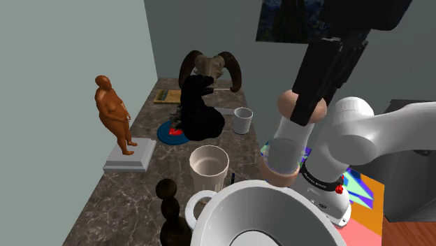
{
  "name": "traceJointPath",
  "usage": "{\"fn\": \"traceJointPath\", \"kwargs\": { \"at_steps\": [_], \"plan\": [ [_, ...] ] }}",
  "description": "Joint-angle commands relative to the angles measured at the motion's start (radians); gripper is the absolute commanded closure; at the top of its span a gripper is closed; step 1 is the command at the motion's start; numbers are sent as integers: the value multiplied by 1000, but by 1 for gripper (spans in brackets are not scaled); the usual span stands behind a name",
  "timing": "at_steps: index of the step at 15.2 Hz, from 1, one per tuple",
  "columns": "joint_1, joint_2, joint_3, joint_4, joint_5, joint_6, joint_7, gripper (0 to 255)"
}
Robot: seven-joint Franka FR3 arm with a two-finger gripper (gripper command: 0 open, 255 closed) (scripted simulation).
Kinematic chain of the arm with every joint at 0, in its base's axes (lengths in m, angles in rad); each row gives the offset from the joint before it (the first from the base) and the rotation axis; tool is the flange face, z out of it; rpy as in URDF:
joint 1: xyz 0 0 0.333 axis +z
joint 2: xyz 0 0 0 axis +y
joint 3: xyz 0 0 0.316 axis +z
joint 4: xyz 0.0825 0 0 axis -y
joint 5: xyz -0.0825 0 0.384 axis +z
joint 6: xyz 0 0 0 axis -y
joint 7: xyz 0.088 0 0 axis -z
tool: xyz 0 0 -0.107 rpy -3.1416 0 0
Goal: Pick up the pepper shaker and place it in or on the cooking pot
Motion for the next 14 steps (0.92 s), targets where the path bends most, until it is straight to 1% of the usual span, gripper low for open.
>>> {"fn": "traceJointPath", "kwargs": {
  "at_steps": [1,8,14],
  "plan": [
    [2,1,37,35,37,-13,50,255],
    [-29,55,174,208,144,-36,213,255],
    [-10,3,196,108,170,13,195,255]
  ]
}}
